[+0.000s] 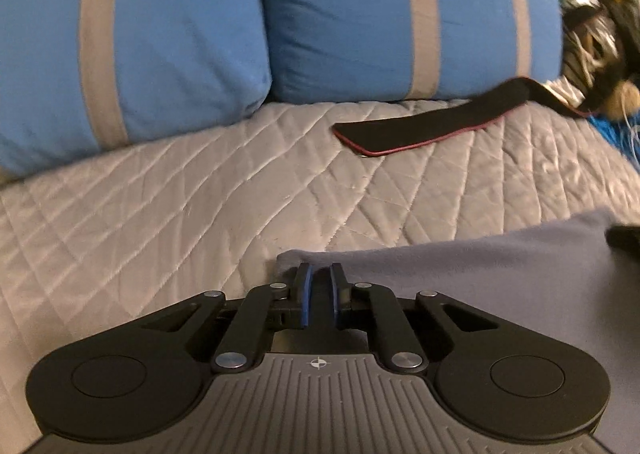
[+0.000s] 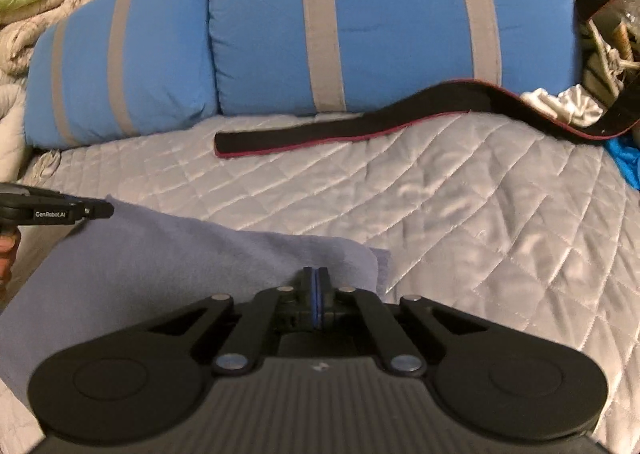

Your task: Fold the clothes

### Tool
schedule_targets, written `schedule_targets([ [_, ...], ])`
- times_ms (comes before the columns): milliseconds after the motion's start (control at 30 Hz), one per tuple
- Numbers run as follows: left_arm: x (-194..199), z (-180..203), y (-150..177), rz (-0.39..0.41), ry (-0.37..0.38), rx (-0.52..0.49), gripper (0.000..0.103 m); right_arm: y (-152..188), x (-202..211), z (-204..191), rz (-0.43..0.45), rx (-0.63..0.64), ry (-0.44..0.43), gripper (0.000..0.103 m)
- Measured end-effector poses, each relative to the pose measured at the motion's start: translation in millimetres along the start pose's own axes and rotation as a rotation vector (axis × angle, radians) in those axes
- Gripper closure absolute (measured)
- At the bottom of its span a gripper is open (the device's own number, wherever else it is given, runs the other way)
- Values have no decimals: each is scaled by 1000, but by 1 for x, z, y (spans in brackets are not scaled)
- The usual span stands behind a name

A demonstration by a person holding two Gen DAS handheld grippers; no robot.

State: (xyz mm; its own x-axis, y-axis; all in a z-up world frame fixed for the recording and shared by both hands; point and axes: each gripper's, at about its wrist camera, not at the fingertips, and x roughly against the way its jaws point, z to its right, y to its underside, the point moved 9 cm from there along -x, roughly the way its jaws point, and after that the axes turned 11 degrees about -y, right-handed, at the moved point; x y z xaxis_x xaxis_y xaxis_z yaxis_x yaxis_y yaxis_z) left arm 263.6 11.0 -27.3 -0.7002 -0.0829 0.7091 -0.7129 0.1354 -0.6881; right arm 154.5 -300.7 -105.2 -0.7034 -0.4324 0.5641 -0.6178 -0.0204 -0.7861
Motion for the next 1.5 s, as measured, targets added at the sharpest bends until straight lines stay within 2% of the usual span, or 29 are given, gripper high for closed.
schedule_targets([
  [67, 0, -2, 1, -7, 0, 12, 93, -4, 5, -4, 29, 16, -11, 86],
  [133, 1, -1, 1, -4, -2, 7, 93, -5, 1, 0, 19, 6, -7, 85],
  [200, 0, -1, 1, -4, -3, 10, 93, -4, -3, 6, 3, -14, -3, 88],
  [400, 3, -3, 1, 0, -46, 11, 93, -1, 4, 24, 16, -57, 120, 86],
  [433, 5, -4, 1, 6, -60, 7, 93, -1, 8, 26, 21, -65, 127, 88],
  [467, 9, -7, 0, 16, -81, 6, 93, -1, 12, 27, 29, -71, 128, 98],
  [500, 16, -11, 0, 29, -105, 9, 93, -2, 17, 28, 33, -77, 129, 98],
  [567, 36, -17, 0, 51, -105, 42, 93, -3, 31, 23, 27, -77, 115, 97],
  [733, 105, -11, 15, 89, -4, 91, 93, 0, 68, -8, -11, -32, 43, 98],
  [933, 147, 18, 60, 44, 61, 6, 93, 28, 87, -34, -133, 42, 5, 98],
  [1033, 143, 28, 80, 8, 45, -75, 93, 46, 83, -35, -201, 83, 18, 94],
  [1100, 135, 31, 93, -29, 26, -119, 93, 57, 77, -29, -237, 89, 38, 85],
  [1200, 123, 32, 112, -76, -3, -178, 92, 60, 75, -25, -254, 80, 46, 87],
  [1267, 124, 32, 113, -65, -21, -199, 92, 61, 76, -25, -267, 115, 90, 87],
  [1300, 126, 31, 112, -64, -36, -199, 92, 60, 77, -25, -271, 134, 117, 84],
  [1367, 131, 29, 107, -51, -60, -193, 93, 57, 81, -27, -248, 173, 161, 89],
  [1400, 137, 29, 105, -30, -61, -183, 93, 56, 85, -31, -229, 191, 159, 94],
  [1500, 155, 43, 95, 40, -3, -169, 93, 54, 87, -58, -191, 210, 45, 94],
])
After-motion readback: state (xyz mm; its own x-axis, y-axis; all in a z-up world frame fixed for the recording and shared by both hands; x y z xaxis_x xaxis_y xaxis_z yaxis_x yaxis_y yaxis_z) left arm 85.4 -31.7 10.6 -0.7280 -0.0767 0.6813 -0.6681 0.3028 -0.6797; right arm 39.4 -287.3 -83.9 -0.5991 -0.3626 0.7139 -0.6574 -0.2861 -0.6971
